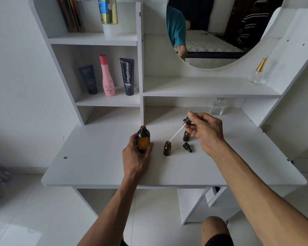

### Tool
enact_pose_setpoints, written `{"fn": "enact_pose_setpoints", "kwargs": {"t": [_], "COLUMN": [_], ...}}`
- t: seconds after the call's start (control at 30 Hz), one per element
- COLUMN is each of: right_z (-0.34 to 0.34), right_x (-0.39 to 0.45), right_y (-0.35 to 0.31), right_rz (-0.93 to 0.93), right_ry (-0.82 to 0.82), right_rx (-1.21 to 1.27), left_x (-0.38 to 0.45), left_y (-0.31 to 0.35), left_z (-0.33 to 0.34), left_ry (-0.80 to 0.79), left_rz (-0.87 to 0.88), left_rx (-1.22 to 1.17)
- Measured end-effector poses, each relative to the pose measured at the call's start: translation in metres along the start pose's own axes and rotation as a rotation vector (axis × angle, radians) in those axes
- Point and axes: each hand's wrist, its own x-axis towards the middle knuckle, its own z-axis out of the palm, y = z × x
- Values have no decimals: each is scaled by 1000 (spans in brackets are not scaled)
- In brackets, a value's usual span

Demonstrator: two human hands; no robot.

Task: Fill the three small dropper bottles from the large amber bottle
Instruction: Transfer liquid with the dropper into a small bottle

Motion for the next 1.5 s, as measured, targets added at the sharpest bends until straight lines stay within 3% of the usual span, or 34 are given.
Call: {"fn": "enact_pose_setpoints", "kwargs": {"t": [0.17, 0.4, 1.5], "right_z": [5, 52, 104], "right_x": [-1, -6, -9], "right_y": [-15, -36, -30], "right_rz": [-1, -27, -369], "right_ry": [25, -73, -251], "right_rx": [117, 256, -388], "left_x": [0, 0, 3], "left_y": [-1, -1, -5], "left_z": [0, 1, 2], "left_ry": [0, -2, -5], "left_rz": [6, 9, 9], "left_rx": [-15, -25, -27]}}
